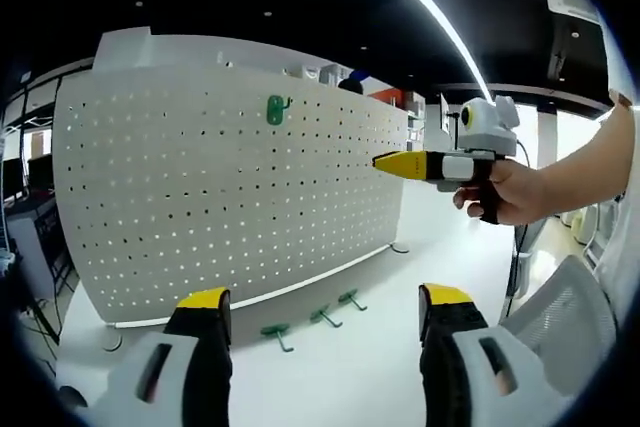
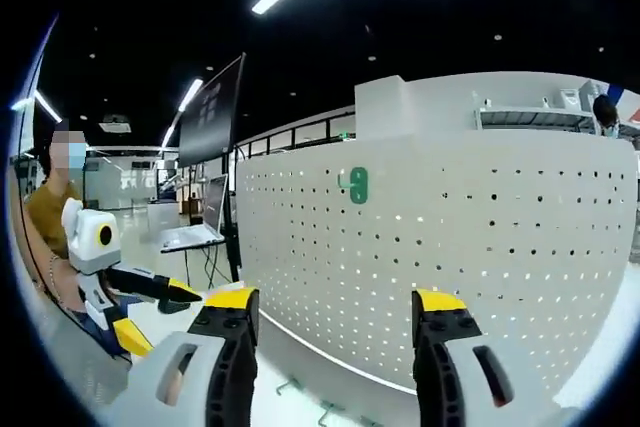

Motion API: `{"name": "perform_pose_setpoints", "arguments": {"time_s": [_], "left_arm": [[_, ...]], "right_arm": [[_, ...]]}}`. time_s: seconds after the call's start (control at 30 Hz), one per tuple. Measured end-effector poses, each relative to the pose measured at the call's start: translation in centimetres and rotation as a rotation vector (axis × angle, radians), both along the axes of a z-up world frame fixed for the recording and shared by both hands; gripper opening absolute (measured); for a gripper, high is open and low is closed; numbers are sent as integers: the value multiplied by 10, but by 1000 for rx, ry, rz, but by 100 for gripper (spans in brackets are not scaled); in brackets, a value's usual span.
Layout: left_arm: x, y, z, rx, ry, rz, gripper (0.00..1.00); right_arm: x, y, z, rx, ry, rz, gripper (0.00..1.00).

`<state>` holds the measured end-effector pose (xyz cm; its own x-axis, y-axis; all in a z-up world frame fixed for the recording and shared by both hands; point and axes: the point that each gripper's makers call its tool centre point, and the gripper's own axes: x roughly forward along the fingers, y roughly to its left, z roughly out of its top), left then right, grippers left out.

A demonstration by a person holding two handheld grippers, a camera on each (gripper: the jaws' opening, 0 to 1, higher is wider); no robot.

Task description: Insert the hook assembly into the mounting plate slot until the hook locks in place.

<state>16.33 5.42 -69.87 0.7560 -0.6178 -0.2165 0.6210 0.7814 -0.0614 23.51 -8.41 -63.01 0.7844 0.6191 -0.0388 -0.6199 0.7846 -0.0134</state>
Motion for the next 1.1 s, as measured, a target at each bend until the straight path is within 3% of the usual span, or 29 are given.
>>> {"name": "perform_pose_setpoints", "arguments": {"time_s": [1.1], "left_arm": [[-6,16,-8,22,21,13,80]], "right_arm": [[-42,-45,-53,-42,117,-21,66]]}}
